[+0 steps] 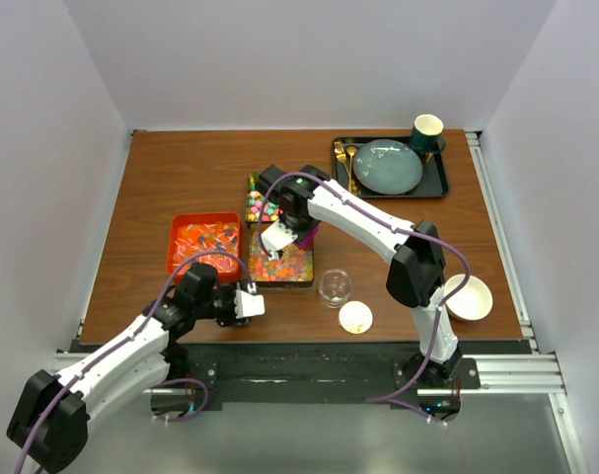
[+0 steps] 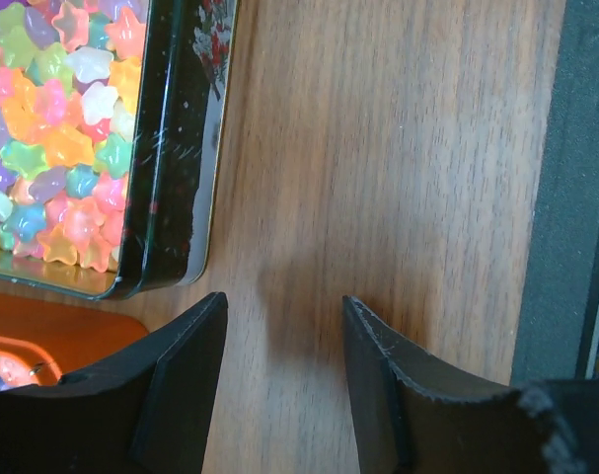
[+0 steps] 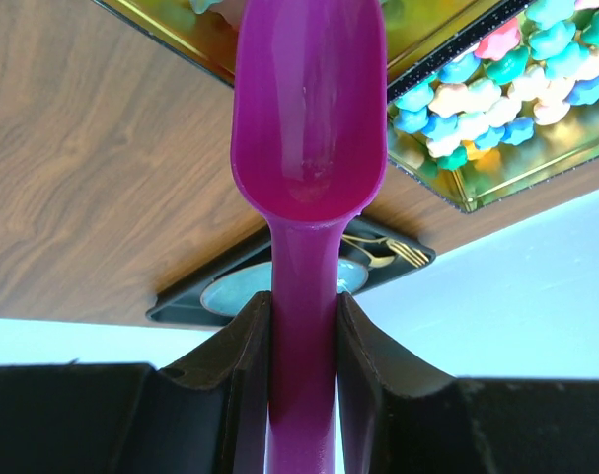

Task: Pack the candies
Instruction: Scoop the fake candies from the storage box.

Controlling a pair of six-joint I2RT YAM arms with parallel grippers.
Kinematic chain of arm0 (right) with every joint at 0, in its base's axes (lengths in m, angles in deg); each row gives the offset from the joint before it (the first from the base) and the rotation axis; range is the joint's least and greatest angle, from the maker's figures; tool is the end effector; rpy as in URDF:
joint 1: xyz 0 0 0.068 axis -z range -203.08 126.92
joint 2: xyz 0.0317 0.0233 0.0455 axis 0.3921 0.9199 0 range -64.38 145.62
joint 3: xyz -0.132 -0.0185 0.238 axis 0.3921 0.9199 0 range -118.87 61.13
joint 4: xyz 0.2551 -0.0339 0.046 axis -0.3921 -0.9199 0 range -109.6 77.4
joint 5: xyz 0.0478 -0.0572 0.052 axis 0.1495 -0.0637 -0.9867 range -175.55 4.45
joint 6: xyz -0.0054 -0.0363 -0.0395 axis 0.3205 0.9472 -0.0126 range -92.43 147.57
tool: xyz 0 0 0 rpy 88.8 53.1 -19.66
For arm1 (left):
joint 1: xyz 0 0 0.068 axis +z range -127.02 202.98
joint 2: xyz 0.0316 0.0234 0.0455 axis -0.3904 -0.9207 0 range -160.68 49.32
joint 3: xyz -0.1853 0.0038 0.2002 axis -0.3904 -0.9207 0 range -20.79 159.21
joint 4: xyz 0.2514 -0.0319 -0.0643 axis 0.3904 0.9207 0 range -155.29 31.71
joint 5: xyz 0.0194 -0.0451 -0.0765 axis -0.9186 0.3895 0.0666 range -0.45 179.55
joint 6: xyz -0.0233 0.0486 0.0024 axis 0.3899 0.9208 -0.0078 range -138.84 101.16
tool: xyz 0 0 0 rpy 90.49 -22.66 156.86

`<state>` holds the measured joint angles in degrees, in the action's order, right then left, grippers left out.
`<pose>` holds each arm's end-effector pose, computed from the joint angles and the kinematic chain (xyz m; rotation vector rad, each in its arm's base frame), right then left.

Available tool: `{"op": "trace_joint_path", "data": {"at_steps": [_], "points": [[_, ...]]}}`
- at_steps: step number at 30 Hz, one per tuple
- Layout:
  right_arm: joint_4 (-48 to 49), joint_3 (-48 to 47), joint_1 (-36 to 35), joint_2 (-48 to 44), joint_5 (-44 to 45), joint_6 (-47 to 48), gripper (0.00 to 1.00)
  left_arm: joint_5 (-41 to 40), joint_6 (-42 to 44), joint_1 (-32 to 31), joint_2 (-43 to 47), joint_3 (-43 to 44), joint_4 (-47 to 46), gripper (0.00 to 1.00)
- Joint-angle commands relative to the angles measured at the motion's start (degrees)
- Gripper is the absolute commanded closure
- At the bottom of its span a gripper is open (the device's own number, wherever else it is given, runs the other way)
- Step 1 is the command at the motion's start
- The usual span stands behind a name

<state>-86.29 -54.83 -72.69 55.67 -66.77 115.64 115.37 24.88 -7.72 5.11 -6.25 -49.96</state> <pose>0.2833 0.3152 0.2791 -2.7740 1.1307 -0.5733 0.1195 -0.0892 0.1534 1.5542 1.6882 -0.4130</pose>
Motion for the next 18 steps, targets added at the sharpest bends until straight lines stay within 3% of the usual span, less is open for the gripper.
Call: {"op": "trace_joint_path", "data": {"at_steps": [1,18], "points": [[-1.45,0.83,0.03,1.5,5.21,-0.18,1.0,2.74,0.22,0.46,0.35,-1.71,-8.56,0.45],[-3.3,4.34,-1.63,-0.26,-4.55,-3.26,1.0,5.99,-1.36,0.46,2.45,-5.58,-16.46,0.45]]}}
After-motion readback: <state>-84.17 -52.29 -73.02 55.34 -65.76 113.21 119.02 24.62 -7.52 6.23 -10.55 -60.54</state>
